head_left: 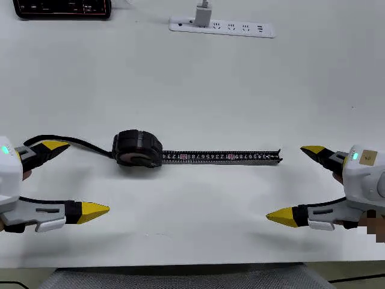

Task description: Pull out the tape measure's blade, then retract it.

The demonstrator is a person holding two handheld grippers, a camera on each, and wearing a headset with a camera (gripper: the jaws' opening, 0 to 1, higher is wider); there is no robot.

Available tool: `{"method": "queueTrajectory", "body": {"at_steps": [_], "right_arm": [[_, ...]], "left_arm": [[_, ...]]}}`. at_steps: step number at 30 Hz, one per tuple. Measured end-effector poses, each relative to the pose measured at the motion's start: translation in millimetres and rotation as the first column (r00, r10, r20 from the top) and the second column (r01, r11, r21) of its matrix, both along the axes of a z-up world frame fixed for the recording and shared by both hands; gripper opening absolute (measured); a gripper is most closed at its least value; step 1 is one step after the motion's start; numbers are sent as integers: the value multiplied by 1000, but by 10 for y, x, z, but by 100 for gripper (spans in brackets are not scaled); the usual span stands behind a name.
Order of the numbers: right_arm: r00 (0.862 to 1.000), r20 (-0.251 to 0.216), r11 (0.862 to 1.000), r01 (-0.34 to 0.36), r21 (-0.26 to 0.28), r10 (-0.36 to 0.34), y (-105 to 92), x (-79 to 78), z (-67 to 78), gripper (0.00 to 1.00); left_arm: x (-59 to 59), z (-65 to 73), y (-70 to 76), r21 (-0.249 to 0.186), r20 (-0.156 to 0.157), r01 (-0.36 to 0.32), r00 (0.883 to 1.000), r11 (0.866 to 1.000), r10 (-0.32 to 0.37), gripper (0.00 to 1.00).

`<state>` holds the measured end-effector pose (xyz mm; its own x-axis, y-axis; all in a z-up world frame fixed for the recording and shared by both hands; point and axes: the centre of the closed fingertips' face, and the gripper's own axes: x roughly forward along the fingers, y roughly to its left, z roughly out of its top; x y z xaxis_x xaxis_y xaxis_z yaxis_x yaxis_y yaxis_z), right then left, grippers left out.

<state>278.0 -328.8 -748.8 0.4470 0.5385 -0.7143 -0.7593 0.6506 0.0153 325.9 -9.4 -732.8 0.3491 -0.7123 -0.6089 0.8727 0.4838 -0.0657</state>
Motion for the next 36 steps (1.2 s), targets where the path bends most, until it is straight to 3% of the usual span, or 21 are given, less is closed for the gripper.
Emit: {"method": "queueTrajectory", "body": {"at_steps": [21, 26, 36], "right_arm": [[1000, 3, 1000, 3, 0, -3, 5, -15, 19, 98], [1000, -1, 1000, 1, -3, -1, 18, -31, 5, 98], [1000, 0, 1000, 3, -5, -3, 1, -24, -4, 98]], "left_arm": [[-17, 10, -35, -4, -7, 6, 1000, 1000, -6, 84], [-17, -6, -60, -11, -33, -28, 999, 1000, 28, 85], [25, -52, -178, -13, -41, -98, 994, 995, 98, 84]]}}
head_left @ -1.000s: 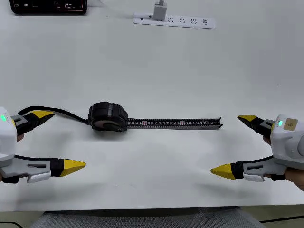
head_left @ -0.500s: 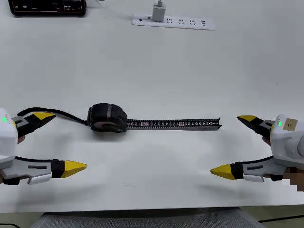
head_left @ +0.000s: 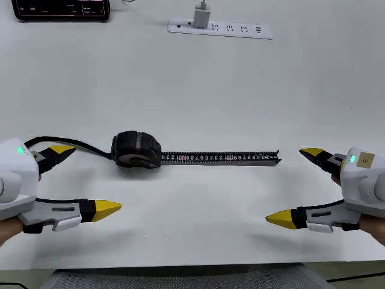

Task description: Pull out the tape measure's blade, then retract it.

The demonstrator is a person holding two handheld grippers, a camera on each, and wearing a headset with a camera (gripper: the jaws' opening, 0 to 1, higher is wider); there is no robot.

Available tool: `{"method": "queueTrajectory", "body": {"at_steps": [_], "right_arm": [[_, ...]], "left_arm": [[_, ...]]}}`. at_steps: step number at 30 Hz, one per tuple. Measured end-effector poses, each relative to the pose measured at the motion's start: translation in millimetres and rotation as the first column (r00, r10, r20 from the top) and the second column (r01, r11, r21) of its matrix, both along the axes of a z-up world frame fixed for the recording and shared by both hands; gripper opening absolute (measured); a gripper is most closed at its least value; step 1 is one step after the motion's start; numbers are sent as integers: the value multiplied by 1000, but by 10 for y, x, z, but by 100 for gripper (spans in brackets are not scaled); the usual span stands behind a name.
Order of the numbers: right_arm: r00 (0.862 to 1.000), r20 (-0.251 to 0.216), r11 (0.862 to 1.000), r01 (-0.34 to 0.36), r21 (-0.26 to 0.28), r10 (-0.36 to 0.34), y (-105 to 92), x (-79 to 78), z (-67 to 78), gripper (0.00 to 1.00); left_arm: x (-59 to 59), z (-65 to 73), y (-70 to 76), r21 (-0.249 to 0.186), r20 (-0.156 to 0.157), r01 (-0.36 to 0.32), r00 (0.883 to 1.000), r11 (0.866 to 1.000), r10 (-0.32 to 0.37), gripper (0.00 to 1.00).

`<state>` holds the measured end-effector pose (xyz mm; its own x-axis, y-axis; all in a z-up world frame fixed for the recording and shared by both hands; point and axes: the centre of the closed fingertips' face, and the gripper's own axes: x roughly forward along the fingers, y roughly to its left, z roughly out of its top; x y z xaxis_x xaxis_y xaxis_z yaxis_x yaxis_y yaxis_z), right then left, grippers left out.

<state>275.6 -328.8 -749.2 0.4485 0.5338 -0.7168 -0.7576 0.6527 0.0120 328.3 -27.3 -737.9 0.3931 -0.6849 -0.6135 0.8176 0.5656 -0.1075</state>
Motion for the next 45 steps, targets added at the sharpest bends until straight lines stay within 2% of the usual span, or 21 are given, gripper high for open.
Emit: {"method": "queueTrajectory", "body": {"at_steps": [7, 22, 31, 45], "right_arm": [[1000, -2, 1000, 3, 2, -3, -6, -4, -8, 98], [1000, -5, 1000, 8, 7, -8, -16, -28, -19, 97], [1000, -4, 1000, 11, 6, -11, -39, -28, -22, 96], [1000, 1, 1000, 12, 13, -12, -30, 4, -11, 95]], "left_arm": [[45, -17, -80, 0, -11, -25, 1000, 1000, 25, 84], [102, -22, -318, -44, -28, -37, 999, 998, 36, 83], [105, -40, -407, -52, -41, -22, 999, 998, 20, 82], [130, -77, -504, -65, -53, -37, 998, 997, 34, 80]]}}
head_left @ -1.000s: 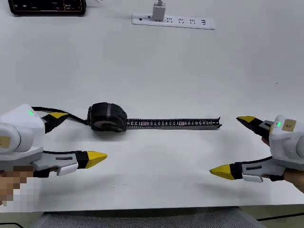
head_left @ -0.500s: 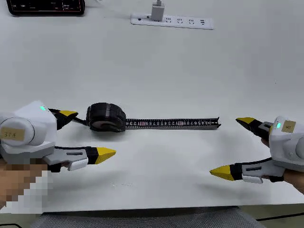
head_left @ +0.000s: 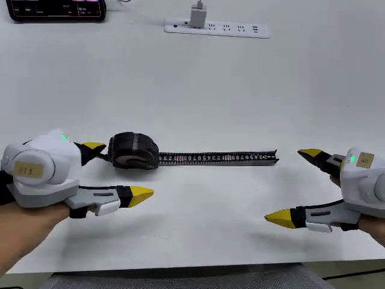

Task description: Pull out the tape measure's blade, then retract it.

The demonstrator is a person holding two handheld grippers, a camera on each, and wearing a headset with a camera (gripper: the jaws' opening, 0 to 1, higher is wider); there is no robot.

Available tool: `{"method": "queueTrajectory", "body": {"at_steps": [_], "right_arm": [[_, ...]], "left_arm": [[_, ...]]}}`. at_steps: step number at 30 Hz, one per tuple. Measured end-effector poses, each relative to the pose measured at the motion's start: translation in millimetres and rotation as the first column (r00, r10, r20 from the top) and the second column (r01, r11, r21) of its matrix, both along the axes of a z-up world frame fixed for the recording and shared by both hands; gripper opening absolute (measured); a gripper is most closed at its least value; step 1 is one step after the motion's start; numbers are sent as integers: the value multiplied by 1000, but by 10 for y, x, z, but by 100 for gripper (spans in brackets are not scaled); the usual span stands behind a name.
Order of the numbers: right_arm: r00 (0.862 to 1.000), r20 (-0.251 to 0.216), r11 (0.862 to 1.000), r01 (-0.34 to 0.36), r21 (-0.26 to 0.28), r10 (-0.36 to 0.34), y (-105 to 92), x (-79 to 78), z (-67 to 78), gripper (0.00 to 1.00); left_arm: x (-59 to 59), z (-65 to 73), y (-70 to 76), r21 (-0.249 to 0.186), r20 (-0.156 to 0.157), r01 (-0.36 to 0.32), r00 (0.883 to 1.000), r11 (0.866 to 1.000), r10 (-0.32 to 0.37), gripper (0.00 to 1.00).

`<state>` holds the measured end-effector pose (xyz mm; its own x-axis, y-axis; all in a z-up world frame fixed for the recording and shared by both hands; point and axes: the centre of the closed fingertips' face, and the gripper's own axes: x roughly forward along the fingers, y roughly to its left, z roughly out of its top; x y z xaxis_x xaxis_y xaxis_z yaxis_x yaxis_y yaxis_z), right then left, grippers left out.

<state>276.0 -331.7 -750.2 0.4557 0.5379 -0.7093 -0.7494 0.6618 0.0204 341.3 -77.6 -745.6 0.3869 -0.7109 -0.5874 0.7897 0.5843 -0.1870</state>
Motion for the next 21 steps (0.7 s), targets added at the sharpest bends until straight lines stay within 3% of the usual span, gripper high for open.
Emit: {"method": "queueTrajectory", "body": {"at_steps": [11, 21], "right_arm": [[1000, 0, 1000, 3, -1, -3, -15, -13, -5, 94], [1000, 2, 1000, -11, -12, 11, -16, 7, 6, 89]], "left_arm": [[-14, -6, -52, -17, -12, -14, 1000, 1000, 14, 80], [42, 0, -47, -26, -20, -88, 996, 996, 88, 75]]}}
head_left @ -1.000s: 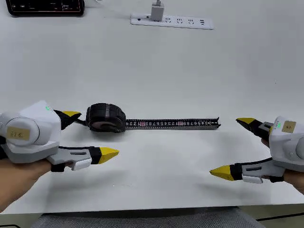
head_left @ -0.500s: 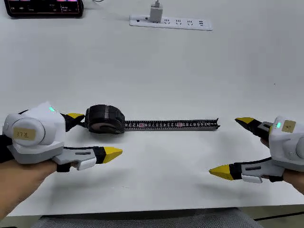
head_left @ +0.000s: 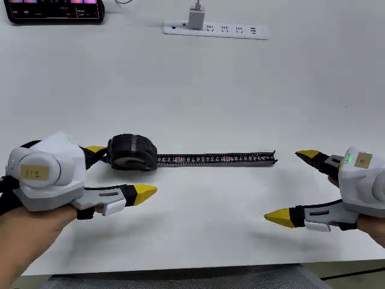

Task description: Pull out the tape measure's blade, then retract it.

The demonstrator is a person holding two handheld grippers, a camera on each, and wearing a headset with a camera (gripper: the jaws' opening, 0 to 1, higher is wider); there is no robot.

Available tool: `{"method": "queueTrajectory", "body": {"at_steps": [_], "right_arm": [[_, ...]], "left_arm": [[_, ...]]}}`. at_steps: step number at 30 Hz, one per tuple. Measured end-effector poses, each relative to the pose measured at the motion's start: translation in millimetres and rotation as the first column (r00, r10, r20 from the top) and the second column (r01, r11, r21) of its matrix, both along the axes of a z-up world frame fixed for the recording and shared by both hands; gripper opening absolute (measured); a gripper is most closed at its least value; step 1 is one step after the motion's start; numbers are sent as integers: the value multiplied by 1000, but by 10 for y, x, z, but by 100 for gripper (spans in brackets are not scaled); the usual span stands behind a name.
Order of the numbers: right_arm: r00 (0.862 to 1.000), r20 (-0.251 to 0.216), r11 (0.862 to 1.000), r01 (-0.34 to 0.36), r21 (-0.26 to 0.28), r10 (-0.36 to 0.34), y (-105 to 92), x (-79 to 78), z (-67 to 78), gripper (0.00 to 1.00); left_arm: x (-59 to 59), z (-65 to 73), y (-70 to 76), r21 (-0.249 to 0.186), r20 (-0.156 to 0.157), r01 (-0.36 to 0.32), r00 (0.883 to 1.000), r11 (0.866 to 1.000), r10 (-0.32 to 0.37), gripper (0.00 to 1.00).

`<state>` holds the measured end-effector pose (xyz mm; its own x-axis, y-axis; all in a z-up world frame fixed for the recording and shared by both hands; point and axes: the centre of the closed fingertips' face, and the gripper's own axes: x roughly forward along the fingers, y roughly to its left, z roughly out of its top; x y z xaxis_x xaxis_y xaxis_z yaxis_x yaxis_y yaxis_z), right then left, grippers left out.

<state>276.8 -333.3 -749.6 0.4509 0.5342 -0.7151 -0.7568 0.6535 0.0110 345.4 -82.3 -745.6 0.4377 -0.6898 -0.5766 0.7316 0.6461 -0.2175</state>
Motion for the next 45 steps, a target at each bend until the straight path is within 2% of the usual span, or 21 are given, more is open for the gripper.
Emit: {"method": "queueTrajectory", "body": {"at_steps": [4, 8, 12, 21, 28, 32, 45], "right_arm": [[1000, 5, 1000, -5, -13, 5, -30, 30, 14, 84], [1000, 12, 1000, -6, -15, 6, -30, 59, 25, 82], [1000, 10, 1000, -14, -18, 14, -20, 74, 14, 78], [999, 10, 999, -35, -32, 36, -53, 119, 2, 70], [998, 15, 997, -63, -50, 64, -91, 199, -15, 67], [997, 15, 995, -75, -59, 76, -110, 247, -35, 66], [994, 2, 991, -110, -71, 110, -116, 373, -68, 66]], "left_arm": [[29, -9, 2, 13, 5, -32, 999, 999, 32, 72], [53, -5, -21, 11, -7, -76, 997, 997, 76, 71], [63, -29, -44, 35, 5, -109, 994, 993, 109, 72], [112, -56, -51, 55, 7, -175, 984, 983, 175, 70], [152, -79, -76, 59, 10, -240, 971, 969, 239, 71], [186, -73, -75, 47, 6, -295, 956, 954, 295, 71], [267, -97, -69, 39, 0, -363, 932, 931, 363, 69]]}}
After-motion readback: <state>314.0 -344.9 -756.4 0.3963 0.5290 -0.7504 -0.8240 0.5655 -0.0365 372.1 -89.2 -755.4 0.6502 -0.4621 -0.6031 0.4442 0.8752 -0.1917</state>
